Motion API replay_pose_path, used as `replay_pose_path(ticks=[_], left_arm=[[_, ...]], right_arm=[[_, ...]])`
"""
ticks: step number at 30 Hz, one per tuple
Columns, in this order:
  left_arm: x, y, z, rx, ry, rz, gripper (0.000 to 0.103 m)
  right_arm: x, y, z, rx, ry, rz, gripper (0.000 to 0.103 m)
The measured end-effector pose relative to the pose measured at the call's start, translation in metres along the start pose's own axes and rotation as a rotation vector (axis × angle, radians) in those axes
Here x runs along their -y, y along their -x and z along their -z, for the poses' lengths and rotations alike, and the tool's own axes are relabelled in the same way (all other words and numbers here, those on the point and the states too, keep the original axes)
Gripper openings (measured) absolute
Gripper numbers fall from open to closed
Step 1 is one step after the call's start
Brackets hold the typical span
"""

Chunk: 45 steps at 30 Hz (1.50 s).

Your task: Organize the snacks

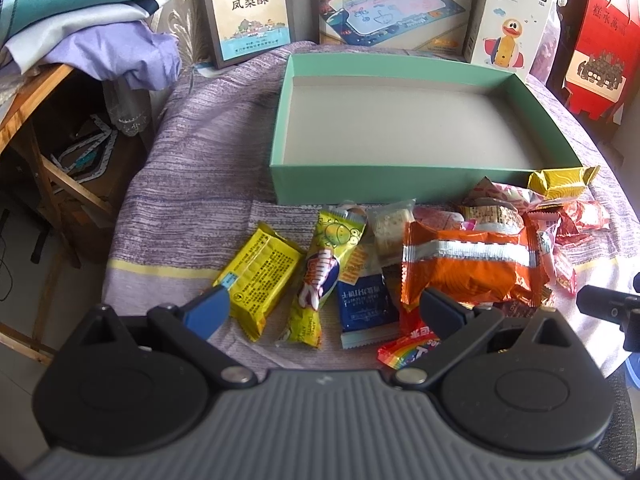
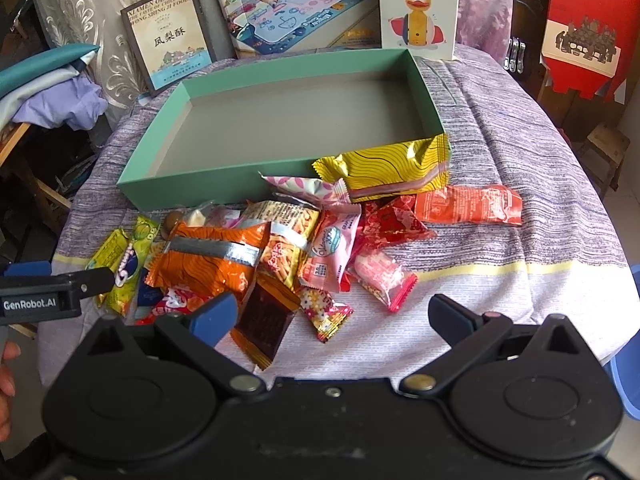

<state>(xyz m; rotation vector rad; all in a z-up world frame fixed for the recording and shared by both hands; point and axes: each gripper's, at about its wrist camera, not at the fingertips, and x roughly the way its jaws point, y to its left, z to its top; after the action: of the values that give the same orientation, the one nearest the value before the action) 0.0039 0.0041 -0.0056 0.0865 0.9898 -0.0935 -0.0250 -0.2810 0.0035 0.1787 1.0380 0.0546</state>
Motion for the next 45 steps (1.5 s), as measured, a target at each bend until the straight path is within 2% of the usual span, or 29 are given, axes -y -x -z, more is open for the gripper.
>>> replay_pose_path(ticks=[6, 10, 15, 18, 20, 23, 26, 30, 32, 33, 36, 37, 39, 42, 45], left_arm=[[-0.003, -0.002, -0.001, -0.006, 0.005, 0.007, 0.103], [-0.007, -0.006, -0.005, -0.007, -0.012, 0.008, 0.103], [-0.027, -0.022, -0.014, 0.015, -0.051, -0.028, 0.103], [-0.041, -0.035, -0.019, -0.007, -0.069, -0.013, 0.103], [-0.049, -0.042, -0.021, -0.018, -0.087, -0.003, 0.103], [-0.059, -0.052, -0.023, -0.033, -0.111, 0.011, 0.103], [-0.066, -0.060, -0.022, -0.048, -0.122, 0.015, 0.097], [-0.075, -0.072, -0.020, -0.085, -0.114, 0.054, 0.086], [-0.073, -0.077, -0.017, -0.094, -0.143, 0.076, 0.086], [-0.071, -0.079, -0.016, -0.094, -0.164, 0.079, 0.086], [-0.067, -0.084, -0.013, -0.089, -0.217, 0.058, 0.084], [-0.068, -0.087, -0.013, -0.098, -0.223, 0.054, 0.077], [-0.068, -0.092, -0.014, -0.123, -0.224, 0.061, 0.070], [-0.062, -0.096, -0.012, -0.134, -0.247, 0.077, 0.058], [-0.055, -0.098, -0.012, -0.120, -0.259, 0.075, 0.057]], right_arm=[[0.000, 0.002, 0.001, 0.030, -0.005, -0.021, 0.103], [-0.007, 0.004, -0.001, 0.066, 0.058, -0.051, 0.103], [-0.023, -0.007, -0.018, 0.010, 0.122, -0.128, 0.103], [-0.035, -0.018, -0.029, -0.011, 0.155, -0.183, 0.103], [-0.049, -0.024, -0.036, -0.008, 0.221, -0.201, 0.103], [-0.077, -0.029, -0.042, -0.001, 0.397, -0.221, 0.103], [-0.098, -0.031, -0.043, 0.007, 0.577, -0.215, 0.102], [-0.118, -0.045, -0.041, -0.048, 0.751, -0.198, 0.099], [-0.127, -0.054, -0.036, -0.076, 0.834, -0.172, 0.097], [-0.130, -0.058, -0.034, -0.086, 0.870, -0.159, 0.093], [-0.135, -0.066, -0.026, -0.100, 0.949, -0.125, 0.076], [-0.136, -0.068, -0.023, -0.110, 0.958, -0.126, 0.064], [-0.139, -0.073, -0.020, -0.112, 0.961, -0.117, 0.055], [-0.139, -0.073, -0.019, -0.113, 0.925, -0.128, 0.053], [-0.137, -0.072, -0.022, -0.124, 0.878, -0.139, 0.053]])
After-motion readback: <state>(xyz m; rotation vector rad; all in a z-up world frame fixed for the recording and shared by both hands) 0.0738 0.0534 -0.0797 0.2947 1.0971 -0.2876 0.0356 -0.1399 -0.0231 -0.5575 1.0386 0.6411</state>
